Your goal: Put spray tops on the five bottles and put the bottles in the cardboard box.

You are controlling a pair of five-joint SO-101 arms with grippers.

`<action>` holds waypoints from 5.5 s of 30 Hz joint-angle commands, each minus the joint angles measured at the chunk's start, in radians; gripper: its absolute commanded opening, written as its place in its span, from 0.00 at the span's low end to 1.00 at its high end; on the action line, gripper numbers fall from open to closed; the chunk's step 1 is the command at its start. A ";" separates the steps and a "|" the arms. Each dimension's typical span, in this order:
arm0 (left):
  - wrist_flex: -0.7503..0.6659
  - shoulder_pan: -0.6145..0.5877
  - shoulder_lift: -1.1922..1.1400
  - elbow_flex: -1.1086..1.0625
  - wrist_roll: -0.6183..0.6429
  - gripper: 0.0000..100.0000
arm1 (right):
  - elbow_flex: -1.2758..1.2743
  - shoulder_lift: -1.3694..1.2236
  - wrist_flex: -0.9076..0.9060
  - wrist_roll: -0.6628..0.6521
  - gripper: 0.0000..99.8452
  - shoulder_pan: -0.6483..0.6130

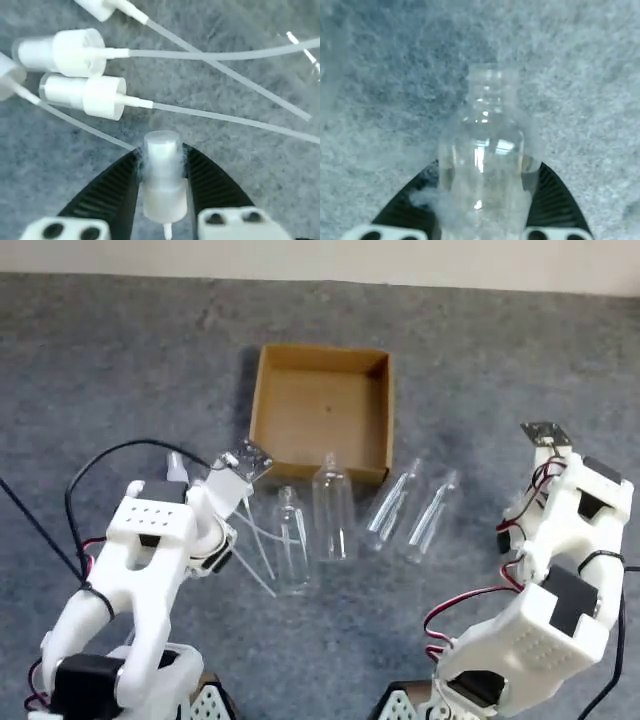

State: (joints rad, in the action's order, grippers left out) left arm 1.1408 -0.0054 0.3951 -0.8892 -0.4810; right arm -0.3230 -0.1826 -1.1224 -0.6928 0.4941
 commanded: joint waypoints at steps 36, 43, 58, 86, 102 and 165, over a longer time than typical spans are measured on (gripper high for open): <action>0.041 0.010 -0.001 0.110 0.068 0.00 | 0.012 0.021 -0.044 -0.011 0.19 0.027; 0.068 0.016 0.001 0.219 0.170 0.00 | 0.013 0.024 -0.045 -0.008 0.02 0.025; 0.118 0.008 0.476 0.397 0.370 0.00 | 0.031 0.722 -0.154 0.247 0.00 -0.349; -0.040 0.012 0.696 0.788 0.781 0.00 | -0.661 1.184 0.495 0.517 0.00 -1.362; -0.203 0.018 0.697 0.601 0.787 0.00 | -0.751 1.371 0.492 0.519 0.00 -1.397; -0.063 0.317 0.954 0.013 0.654 0.00 | -0.840 1.371 0.727 0.651 0.00 -1.236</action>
State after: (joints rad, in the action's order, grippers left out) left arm 1.1331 0.2938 1.2405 -0.7986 0.2202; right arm -1.1838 1.1753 -0.4304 -0.0514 -0.7518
